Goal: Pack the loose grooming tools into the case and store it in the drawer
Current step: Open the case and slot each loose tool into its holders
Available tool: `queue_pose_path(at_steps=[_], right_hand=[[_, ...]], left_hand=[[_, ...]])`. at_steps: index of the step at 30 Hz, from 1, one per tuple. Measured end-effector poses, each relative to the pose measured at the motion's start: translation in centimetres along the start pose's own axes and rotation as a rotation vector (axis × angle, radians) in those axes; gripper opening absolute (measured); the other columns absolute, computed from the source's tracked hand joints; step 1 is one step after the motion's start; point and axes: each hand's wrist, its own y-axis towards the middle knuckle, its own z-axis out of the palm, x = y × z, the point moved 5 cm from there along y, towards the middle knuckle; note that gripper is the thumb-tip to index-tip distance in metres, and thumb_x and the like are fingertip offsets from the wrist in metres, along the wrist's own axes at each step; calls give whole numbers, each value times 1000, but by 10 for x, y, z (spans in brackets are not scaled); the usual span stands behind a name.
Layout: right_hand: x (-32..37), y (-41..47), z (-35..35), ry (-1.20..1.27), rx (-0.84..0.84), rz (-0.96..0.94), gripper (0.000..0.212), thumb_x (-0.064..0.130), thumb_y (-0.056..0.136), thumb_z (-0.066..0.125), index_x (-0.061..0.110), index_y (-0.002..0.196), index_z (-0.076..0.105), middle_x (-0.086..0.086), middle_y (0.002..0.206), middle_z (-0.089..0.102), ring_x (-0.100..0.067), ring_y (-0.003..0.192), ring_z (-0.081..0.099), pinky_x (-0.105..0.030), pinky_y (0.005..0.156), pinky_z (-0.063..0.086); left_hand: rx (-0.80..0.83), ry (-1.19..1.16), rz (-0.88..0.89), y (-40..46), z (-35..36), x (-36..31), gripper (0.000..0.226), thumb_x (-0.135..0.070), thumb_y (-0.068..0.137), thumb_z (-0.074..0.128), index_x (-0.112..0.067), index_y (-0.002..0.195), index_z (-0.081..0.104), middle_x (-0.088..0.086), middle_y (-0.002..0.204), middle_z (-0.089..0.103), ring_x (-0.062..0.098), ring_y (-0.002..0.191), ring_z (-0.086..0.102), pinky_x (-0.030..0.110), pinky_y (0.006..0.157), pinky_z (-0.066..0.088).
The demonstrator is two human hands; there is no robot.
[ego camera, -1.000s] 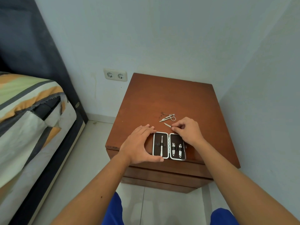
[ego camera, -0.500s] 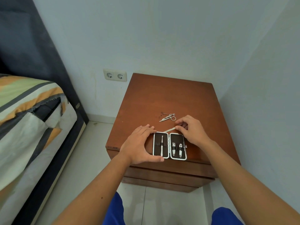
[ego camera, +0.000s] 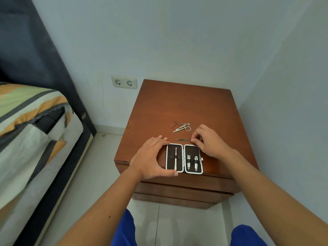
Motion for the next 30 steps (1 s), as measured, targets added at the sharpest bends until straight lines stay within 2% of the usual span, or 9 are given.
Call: queue_pose_path(at_steps=[2,4,8,11,16,21,25,27,30], right_hand=[[-3,-3,-1,72,-29,56,4,23,98,69,24,95,68,6,98,63,-7,81,59,-26,77,46],[-8,-5,-3,274,-84,154,5,17,99,67,20,94,66,6,90,73,-11,78,67,-24,75,52],[-12,-7,-4,739,-162,274,4,5,97,69,7,94,67,-9,85,80,-23,73,73,-35,76,62],[-8,-9,-7,915,-170,309,7,0,91,76,-1,97,71,-17,87,78,-22,73,71,-27,71,61],[-4,-11,-8,979,-132,308,21,-5,85,80,0,105,76,-18,89,78,-18,71,71,-23,69,61],[-1,-11,-10,954,-142,282,15,-3,91,75,6,102,80,-9,86,76,-13,71,65,-21,71,58],[1,-10,-9,865,-112,275,17,3,97,69,11,105,82,-3,89,76,-10,72,61,-21,72,55],[3,-9,-7,822,-92,277,18,4,97,70,15,104,82,-3,88,75,-7,70,62,-21,73,55],[5,-6,0,796,-49,286,14,5,94,75,17,101,80,-5,87,77,-11,73,66,-28,77,57]], left_hand=[[6,2,-2,0,1,1,115,-90,59,75,-33,153,42,-17,165,35,3,156,17,35,129,13],[12,3,-6,1,0,1,115,-90,59,75,-34,154,41,-18,165,34,3,156,16,34,128,12],[5,8,-2,1,0,1,115,-89,59,76,-33,153,42,-18,165,34,2,156,16,35,130,11],[11,8,-6,0,0,0,114,-87,60,78,-33,154,41,-18,165,33,2,156,15,32,128,9],[11,8,-2,0,-2,-2,113,-85,62,79,-33,154,40,-18,165,32,1,155,13,23,121,3],[12,4,-7,0,-2,-3,112,-84,62,79,-33,154,41,-18,165,33,-5,152,13,24,121,5],[25,-1,-25,-1,-2,-3,113,-86,61,78,-35,154,40,-18,165,32,3,155,14,31,125,10],[26,-2,-27,-1,-1,-2,112,-86,61,78,-35,154,40,-18,165,32,4,155,15,29,122,8],[20,0,-25,0,0,-1,113,-88,61,77,-35,154,40,-18,165,32,4,156,16,29,123,9]])
